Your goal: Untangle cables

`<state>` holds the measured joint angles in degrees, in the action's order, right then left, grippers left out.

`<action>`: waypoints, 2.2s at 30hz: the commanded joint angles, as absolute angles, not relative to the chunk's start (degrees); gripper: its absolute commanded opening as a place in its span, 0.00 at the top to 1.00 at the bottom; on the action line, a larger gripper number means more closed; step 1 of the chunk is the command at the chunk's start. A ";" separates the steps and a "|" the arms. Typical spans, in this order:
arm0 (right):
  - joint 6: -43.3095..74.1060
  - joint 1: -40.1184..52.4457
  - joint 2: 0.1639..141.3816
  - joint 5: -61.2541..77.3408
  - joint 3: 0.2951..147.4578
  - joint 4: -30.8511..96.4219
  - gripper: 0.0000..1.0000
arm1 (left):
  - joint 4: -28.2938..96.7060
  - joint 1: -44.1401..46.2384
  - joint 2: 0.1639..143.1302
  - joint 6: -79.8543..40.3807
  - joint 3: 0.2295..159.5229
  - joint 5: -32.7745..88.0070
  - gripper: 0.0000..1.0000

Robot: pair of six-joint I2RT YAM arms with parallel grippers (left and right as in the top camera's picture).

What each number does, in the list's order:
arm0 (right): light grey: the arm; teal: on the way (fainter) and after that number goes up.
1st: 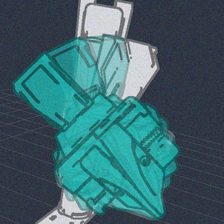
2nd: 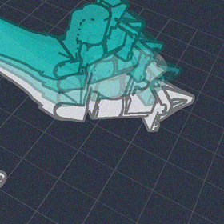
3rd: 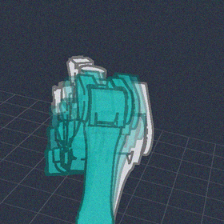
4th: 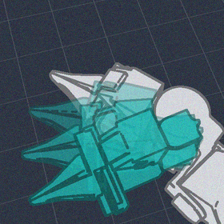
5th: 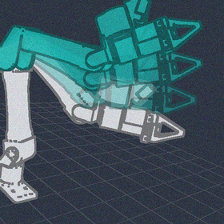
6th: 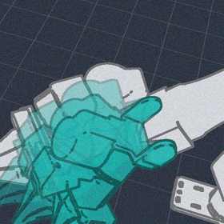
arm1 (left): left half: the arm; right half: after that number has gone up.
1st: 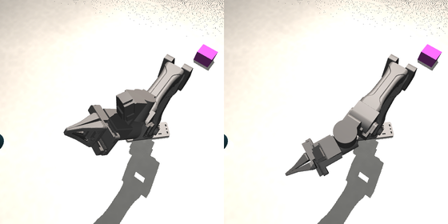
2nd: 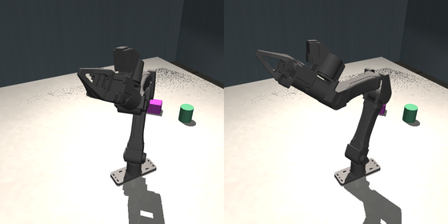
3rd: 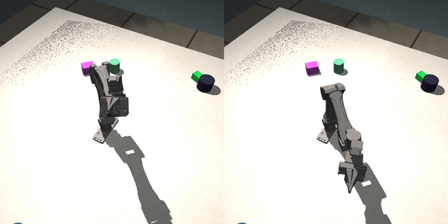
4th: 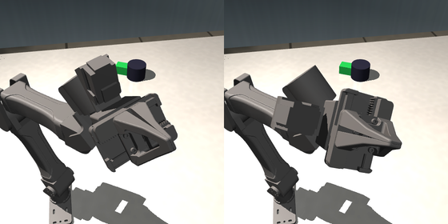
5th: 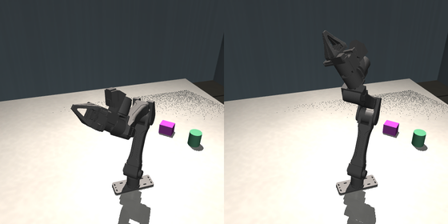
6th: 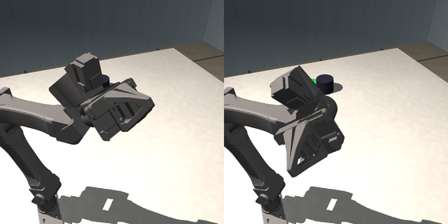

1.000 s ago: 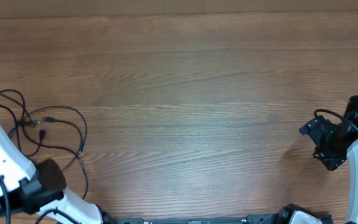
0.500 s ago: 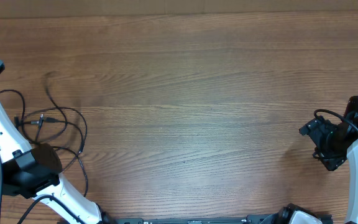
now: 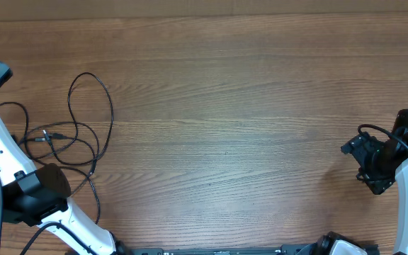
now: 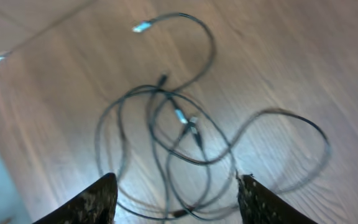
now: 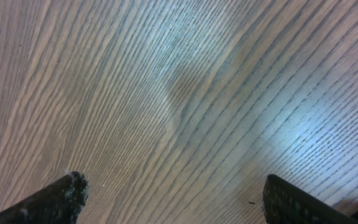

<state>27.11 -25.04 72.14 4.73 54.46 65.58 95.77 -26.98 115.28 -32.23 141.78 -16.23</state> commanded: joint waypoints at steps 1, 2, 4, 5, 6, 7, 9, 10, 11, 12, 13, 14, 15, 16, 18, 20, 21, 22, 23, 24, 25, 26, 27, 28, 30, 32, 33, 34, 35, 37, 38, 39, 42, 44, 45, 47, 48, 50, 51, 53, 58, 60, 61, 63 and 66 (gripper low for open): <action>26.46 -25.19 71.11 5.28 55.24 65.23 0.11 | 94.56 -25.89 112.53 -26.37 141.91 -6.63 0.37; 26.46 -25.19 71.11 5.32 55.24 65.21 0.11 | 94.39 -25.50 112.44 -25.36 141.91 -4.84 0.37; 26.39 -25.17 71.11 6.22 55.24 65.06 0.10 | 93.82 -24.16 112.38 -20.80 141.91 1.02 0.37; 25.82 -25.12 71.11 7.33 55.24 64.88 0.10 | 93.58 -23.49 112.38 -18.41 141.91 3.97 0.37; 24.36 -25.08 71.11 9.58 55.24 64.42 0.10 | 93.21 -22.35 112.38 -14.94 141.91 8.21 0.37; 23.18 -25.08 71.11 11.51 55.24 64.05 0.10 | 93.01 -21.67 112.38 -13.13 141.91 10.37 0.37; 19.66 -25.08 71.11 17.85 55.24 62.65 0.10 | 92.60 -18.98 112.38 -7.40 141.91 16.51 0.36; 18.65 -25.06 71.11 20.01 55.24 62.11 0.10 | 92.64 -17.52 112.38 -4.93 141.91 18.39 0.36; 17.63 -25.02 71.11 21.98 55.24 61.54 0.10 | 92.79 -16.29 112.38 -3.20 141.91 19.35 0.34; 17.45 -24.86 71.11 22.85 55.24 61.21 0.10 | 93.12 -14.81 112.38 -1.76 141.91 19.55 0.33; 17.47 -24.56 71.11 23.07 55.24 61.01 0.10 | 93.38 -13.56 112.38 -0.69 141.91 19.42 0.32; 17.45 -24.12 71.11 23.05 55.24 60.93 0.10 | 93.86 -12.10 112.38 0.32 141.91 18.96 0.28; 17.43 -23.49 71.11 23.05 55.24 60.86 0.10 | 94.41 -10.41 112.38 0.23 141.91 17.63 0.26; 17.23 -22.70 71.11 23.07 55.24 60.82 0.10 | 94.85 -9.17 112.40 0.25 141.88 16.67 0.25; 14.96 -20.18 71.11 23.05 55.24 60.75 0.10 | 96.23 -6.17 112.40 0.23 141.88 13.80 0.23; 13.67 -17.76 71.16 22.98 55.24 60.60 0.10 | 96.82 -3.86 112.40 0.10 141.88 11.22 0.00; 13.34 -16.67 71.18 22.94 55.24 60.40 0.10 | 96.82 -2.72 112.40 -0.38 141.84 9.85 0.00; 13.37 -15.38 71.26 22.37 55.24 60.05 0.10 | 96.79 -1.83 112.40 -0.58 141.84 8.91 0.00; 13.39 -14.09 71.37 21.82 55.24 59.70 0.10 | 96.79 -0.64 112.40 -0.89 141.84 7.53 0.00; 13.43 -12.99 71.48 21.23 55.24 59.37 0.10 | 96.79 -0.01 112.40 -1.30 141.84 6.63 0.02; 13.43 -12.03 71.64 20.78 55.24 59.20 0.10 | 96.79 0.51 112.44 -2.00 141.82 5.63 0.09; 13.41 -10.92 71.77 20.43 55.24 58.98 0.10 | 96.79 1.08 112.49 -3.03 141.80 4.91 0.15; 13.41 -10.11 71.88 20.27 55.24 58.78 0.10 | 96.79 1.39 112.57 -3.27 141.78 4.58 0.23; 13.43 -9.10 71.99 19.99 55.24 58.50 0.10 | 96.82 1.67 112.77 -3.42 141.75 4.21 0.40; 13.43 -8.05 72.03 19.97 55.24 58.13 0.10 | 96.79 1.76 113.14 -3.51 141.29 4.25 0.79; 13.43 -7.66 72.03 19.97 55.24 57.89 0.10 | 96.64 1.76 113.14 -3.95 139.61 3.86 0.96; 13.43 -7.66 72.03 19.94 55.24 57.93 0.09 | 96.38 1.76 113.14 -3.90 138.58 3.84 0.96; 13.41 -7.66 72.03 19.94 55.24 57.98 0.09 | 95.94 1.65 113.14 -3.88 137.45 3.81 0.96; 13.41 -7.66 72.03 19.97 55.24 58.00 0.09 | 95.20 1.52 113.14 -3.88 136.11 3.81 0.96; 13.43 -7.66 72.03 19.97 55.24 58.11 0.09 | 92.42 1.41 113.14 -3.79 131.83 3.75 0.96; 13.43 -7.66 72.03 19.97 55.24 58.13 0.09 | 91.42 1.41 113.14 -3.81 130.34 3.60 0.96; 13.43 -7.66 72.03 19.97 55.24 58.17 0.09 | 89.71 1.41 113.14 -3.81 127.85 3.49 0.96; 13.41 -7.66 72.03 19.97 55.24 58.43 0.09 | 85.38 1.41 113.14 -3.81 121.30 2.85 0.96; 13.41 -7.66 72.03 19.97 55.24 58.87 0.09 | 81.30 1.21 113.14 -3.81 115.59 1.83 0.96; 13.41 -7.66 72.03 19.97 55.24 59.05 0.09 | 79.42 0.95 113.14 -3.84 113.19 1.37 0.96; 13.41 -7.66 72.03 19.97 55.24 59.27 0.09 | 77.41 0.58 113.14 -3.84 110.65 1.04 0.96; 13.41 -7.66 72.03 19.97 55.24 59.35 0.09 | 76.09 0.27 113.14 -3.84 109.01 1.06 0.96; 13.41 -7.66 72.03 19.97 55.24 59.44 0.09 | 73.32 -0.45 113.14 -3.84 105.84 1.06 0.96; 13.41 -7.66 72.03 19.97 55.24 59.48 0.09 | 72.10 -0.80 113.14 -3.84 104.51 1.08 0.96; 13.43 -7.66 72.03 19.97 55.24 59.51 0.09 | 68.40 -1.76 113.14 -3.81 100.47 1.08 0.96; 13.41 -7.66 72.03 19.97 55.24 59.61 0.09 | 61.89 -3.70 113.14 -3.79 93.71 1.34 0.96; 13.43 -7.66 72.03 19.97 55.24 59.68 0.09 | 59.64 -4.14 113.14 -3.81 91.64 1.37 0.96; 13.43 -7.66 72.03 19.97 55.24 59.68 0.10 | 58.37 -4.32 113.14 -3.84 90.50 1.39 0.96; 13.43 -7.66 72.03 19.99 55.24 59.70 0.10 | 56.29 -4.56 113.14 -3.84 88.62 1.43 0.96; 13.41 -7.66 72.03 19.99 55.24 60.03 0.10 | 53.39 -4.60 113.14 -3.84 85.95 1.43 0.96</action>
